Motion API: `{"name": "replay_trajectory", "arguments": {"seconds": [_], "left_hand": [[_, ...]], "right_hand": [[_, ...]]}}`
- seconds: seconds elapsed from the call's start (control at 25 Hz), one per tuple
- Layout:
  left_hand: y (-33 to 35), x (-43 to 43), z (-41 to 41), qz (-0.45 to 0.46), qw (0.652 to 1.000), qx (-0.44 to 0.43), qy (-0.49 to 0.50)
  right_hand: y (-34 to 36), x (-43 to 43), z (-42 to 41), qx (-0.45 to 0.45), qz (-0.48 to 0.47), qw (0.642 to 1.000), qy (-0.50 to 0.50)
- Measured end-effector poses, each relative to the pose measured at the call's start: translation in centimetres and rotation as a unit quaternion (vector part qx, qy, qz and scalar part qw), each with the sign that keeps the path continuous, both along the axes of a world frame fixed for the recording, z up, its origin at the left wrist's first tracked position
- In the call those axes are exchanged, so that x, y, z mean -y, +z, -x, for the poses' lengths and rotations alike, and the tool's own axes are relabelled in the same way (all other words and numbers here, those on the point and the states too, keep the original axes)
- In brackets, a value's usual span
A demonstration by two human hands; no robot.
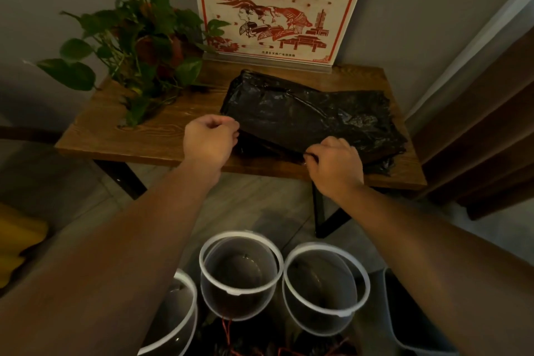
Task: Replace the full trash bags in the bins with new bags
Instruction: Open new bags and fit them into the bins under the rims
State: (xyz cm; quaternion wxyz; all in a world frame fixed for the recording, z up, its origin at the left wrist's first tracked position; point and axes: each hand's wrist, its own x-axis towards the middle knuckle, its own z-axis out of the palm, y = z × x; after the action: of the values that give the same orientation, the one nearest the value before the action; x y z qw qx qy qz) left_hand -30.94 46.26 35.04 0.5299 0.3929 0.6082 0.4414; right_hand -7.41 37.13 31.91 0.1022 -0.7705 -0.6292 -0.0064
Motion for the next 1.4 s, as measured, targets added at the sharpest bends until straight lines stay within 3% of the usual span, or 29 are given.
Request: {"name": "replay_trajectory", "arguments": {"seconds": [0.2,0.28,0.36,0.48,0.6,0.8,1.0,1.2,1.4], "left_hand": [[5.6,0.4,0.2,-0.076,0.995,-0.002,-0.058],[9.1,0.9,0.7,-0.124,0.99,-0.034,-0.065],[12.4,2.8,1.3,-0.141,0.988,-0.013,-0.059],[14.9,8.5,1.2,-0.028,0.998,0.044,-0.03],[14.7,14.9,0.3,0.043,0.991,0.102,-0.073],[17.0,19.2,2.1,-0.075,0.987,-0.087,-0.113],[21.1,20.8,7.2,-0.108,0.985,-0.078,-0.112],[24.1,23.3,15.5,-0.129,0.966,-0.116,-0.192],[25.2,24.7,22.4,-0.279,0.861,-0.291,-0.311]], "right_hand": [[5.0,0.6,-0.6,-0.216,-0.065,0.974,0.0],[8.2,1.5,-0.6,-0.258,-0.088,0.962,0.014],[11.8,2.7,-0.1,-0.298,-0.109,0.948,0.014],[16.6,5.0,2.0,-0.349,-0.102,0.932,0.015],[20.0,8.5,5.8,-0.416,-0.039,0.908,0.042],[22.8,12.9,9.5,-0.504,-0.002,0.863,0.026],[24.9,15.5,8.9,-0.546,-0.039,0.836,-0.038],[25.3,17.5,9.0,-0.512,-0.049,0.851,-0.1],[24.6,19.3,10.5,-0.457,-0.024,0.884,-0.091]]}}
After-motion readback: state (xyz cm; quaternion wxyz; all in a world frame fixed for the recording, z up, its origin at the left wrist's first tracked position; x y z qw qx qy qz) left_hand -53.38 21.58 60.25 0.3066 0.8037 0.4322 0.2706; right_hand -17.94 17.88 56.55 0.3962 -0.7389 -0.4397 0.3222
